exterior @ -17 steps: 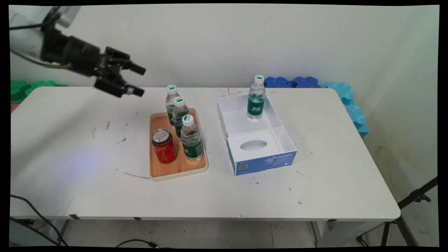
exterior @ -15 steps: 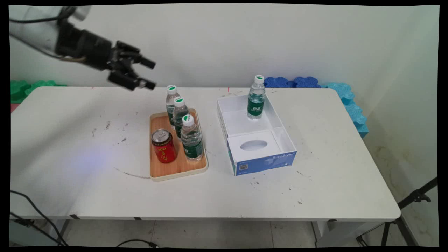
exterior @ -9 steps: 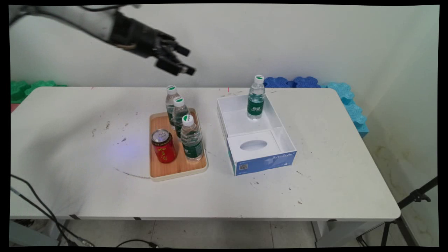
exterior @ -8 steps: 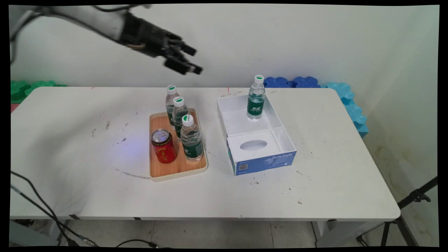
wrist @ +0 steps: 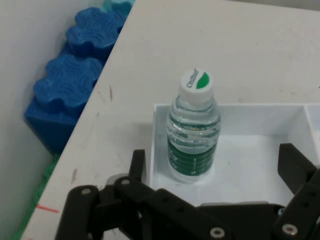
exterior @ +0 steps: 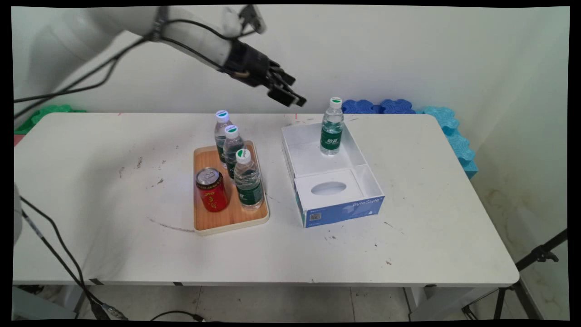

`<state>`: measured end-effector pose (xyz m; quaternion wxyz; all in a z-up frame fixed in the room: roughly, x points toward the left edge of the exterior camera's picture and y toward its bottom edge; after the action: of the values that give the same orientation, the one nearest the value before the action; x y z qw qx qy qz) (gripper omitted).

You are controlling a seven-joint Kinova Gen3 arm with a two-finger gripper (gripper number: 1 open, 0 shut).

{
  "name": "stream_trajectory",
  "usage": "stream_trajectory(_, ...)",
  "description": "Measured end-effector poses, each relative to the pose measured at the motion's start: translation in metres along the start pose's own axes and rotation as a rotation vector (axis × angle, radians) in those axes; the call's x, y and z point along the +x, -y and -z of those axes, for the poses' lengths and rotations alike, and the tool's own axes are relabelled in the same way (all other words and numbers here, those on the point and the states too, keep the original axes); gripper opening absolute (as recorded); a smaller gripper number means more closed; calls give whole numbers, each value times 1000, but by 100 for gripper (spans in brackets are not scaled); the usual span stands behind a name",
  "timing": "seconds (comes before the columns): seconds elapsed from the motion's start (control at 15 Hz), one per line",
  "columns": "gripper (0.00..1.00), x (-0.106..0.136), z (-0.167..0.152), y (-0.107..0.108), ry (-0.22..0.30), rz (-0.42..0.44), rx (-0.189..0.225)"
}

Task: Pick up the green bottle from the white box

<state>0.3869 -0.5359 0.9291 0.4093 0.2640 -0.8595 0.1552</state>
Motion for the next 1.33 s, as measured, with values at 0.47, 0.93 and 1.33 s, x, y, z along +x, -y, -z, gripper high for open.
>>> stream_trajectory(0.47, 100, -13, -86, 14, 20, 65, -23)
stream_trajectory(0.93, 100, -25, -138, 16, 29, 147, -67)
stream_trajectory(1.33, 100, -35, -160, 17, 31, 141, -78)
